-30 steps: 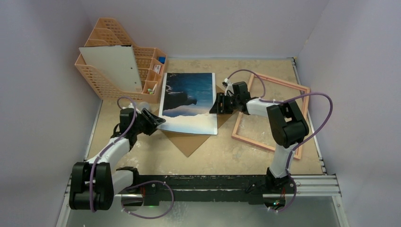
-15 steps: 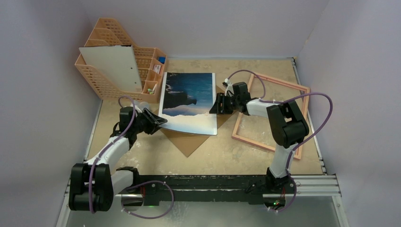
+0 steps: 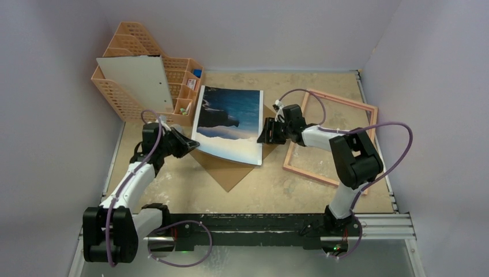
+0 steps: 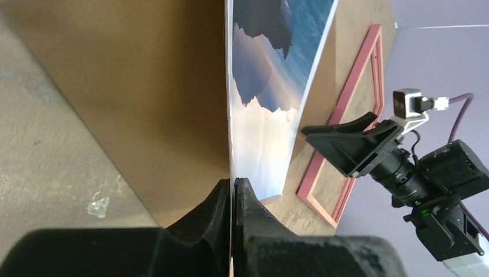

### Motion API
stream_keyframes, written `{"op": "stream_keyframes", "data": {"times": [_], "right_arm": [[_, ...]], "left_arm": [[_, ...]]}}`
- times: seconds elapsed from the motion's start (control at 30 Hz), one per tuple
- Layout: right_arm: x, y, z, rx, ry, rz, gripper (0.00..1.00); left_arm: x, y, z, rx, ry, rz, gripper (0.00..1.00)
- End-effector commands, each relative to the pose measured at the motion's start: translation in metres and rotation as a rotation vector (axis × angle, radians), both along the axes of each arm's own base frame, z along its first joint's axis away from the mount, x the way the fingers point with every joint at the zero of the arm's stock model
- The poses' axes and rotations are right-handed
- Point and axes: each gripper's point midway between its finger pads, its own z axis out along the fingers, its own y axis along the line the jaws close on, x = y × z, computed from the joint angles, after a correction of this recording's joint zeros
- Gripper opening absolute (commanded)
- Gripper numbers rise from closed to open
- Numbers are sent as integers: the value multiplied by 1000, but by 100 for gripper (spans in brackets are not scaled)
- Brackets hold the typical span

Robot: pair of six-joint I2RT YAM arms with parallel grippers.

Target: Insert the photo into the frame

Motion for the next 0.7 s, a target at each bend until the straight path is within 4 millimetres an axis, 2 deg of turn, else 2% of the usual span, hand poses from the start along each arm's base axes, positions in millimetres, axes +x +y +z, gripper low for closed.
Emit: {"op": "stream_keyframes", "data": {"times": [0.0, 0.1, 0.2, 0.37, 0.53, 0.67], "right_arm": [[-11, -31, -2, -136, 30, -138, 58], [-4, -41, 27, -140, -68, -195, 60], [-3, -39, 64, -97, -199, -189, 63], [-23, -27, 110, 46, -280, -170, 76], [-58, -13, 114, 245, -161, -178, 80], [-85, -5, 133, 478, -78, -211, 81]], "left_arm": [[9, -2, 38, 33, -50, -61, 0], [11, -3, 57, 34, -54, -78, 0], [18, -3, 84, 51, -83, -93, 0], [35, -8, 122, 44, -132, -131, 0], [50, -19, 162, -59, -186, -136, 0], [60, -25, 190, -140, -196, -116, 0]]}}
